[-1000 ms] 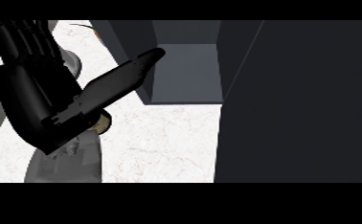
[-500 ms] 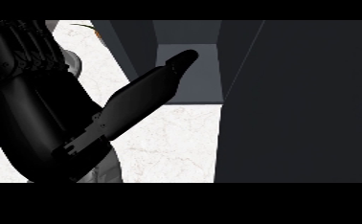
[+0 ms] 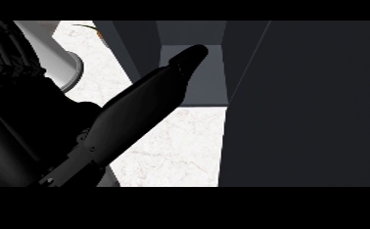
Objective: Pick up the wine, place it into the cabinet and close the cabinet
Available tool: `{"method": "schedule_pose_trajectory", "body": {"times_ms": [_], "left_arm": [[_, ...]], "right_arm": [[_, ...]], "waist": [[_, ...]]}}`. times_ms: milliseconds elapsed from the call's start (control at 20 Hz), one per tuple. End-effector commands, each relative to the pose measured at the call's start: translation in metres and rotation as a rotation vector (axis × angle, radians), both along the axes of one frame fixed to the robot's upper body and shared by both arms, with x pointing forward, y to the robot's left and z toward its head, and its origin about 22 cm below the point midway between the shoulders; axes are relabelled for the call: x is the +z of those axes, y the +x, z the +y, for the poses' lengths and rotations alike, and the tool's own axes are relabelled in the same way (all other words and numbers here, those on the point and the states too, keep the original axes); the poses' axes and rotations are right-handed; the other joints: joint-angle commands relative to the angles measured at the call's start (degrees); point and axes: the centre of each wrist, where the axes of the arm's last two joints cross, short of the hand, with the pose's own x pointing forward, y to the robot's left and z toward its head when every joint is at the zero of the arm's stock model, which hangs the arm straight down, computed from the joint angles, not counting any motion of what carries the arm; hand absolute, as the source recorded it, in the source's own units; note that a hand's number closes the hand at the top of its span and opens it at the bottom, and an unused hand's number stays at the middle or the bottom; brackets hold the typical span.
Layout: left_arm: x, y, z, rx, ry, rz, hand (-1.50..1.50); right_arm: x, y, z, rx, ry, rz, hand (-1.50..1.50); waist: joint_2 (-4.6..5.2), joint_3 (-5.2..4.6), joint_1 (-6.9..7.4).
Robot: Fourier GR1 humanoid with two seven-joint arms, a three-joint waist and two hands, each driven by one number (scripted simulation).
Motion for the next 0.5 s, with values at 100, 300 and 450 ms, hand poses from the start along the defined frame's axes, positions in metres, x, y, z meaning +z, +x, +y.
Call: {"method": "schedule_pose_trajectory", "body": {"times_ms": [100, 300, 450], "left_arm": [[0.008, -0.014, -0.006, -0.001, -0.032, 0.109, -1.50], [0.009, -0.007, -0.002, -0.007, -0.021, 0.117, -1.50], [0.013, -0.012, 0.005, -0.023, -0.049, 0.132, -1.50]], "right_arm": [[0.006, -0.002, -0.008, -0.008, -0.006, -0.051, -1.50], [0.021, -0.014, 0.007, -0.045, 0.031, -0.045, -1.50], [0.016, -0.012, 0.005, -0.049, 0.003, -0.035, -1.50]], "waist": [[0.10, 0.04, 0.04], [0.13, -0.03, -0.11], [0.08, -0.02, -0.08]]}}
